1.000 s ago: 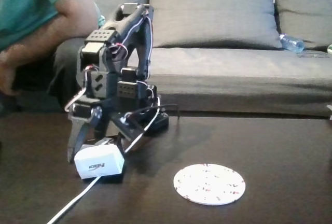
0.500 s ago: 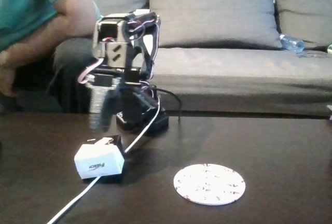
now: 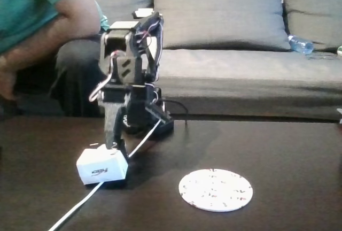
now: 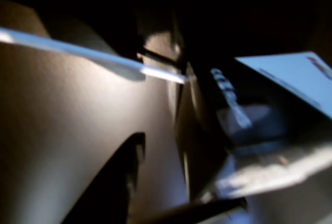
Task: Grasp a servo box and put it on the zirlivani.
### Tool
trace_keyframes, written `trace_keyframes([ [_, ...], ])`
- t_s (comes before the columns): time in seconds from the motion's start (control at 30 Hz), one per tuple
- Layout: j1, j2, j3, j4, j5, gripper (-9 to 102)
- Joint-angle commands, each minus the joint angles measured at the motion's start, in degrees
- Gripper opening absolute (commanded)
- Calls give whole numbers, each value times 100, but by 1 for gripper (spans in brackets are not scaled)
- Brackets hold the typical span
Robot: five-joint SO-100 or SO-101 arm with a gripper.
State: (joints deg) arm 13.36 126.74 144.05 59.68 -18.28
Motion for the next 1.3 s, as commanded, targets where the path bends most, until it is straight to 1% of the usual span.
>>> trace_keyframes([
  [0.0, 44, -501, -475, -123, 79, 49],
  [0.27, 62, -1477, -1266, -141, 114, 48],
  [0.4, 26, -1679, -1380, -149, 229, 48],
  [0.5, 18, -1793, -1318, -448, 220, 48],
  [0.57, 26, -1907, -1292, -501, 193, 48],
  [0.6, 26, -1969, -1292, -501, 176, 47],
  [0.77, 26, -2188, -1354, -545, 229, 31],
  [0.93, 26, -2162, -1301, -668, 229, 22],
  [1.03, 26, -2136, -1336, -580, 237, 19],
  [1.13, 0, -2118, -1424, -316, 237, 19],
  [1.27, -158, -1802, -1784, 352, 325, 19],
])
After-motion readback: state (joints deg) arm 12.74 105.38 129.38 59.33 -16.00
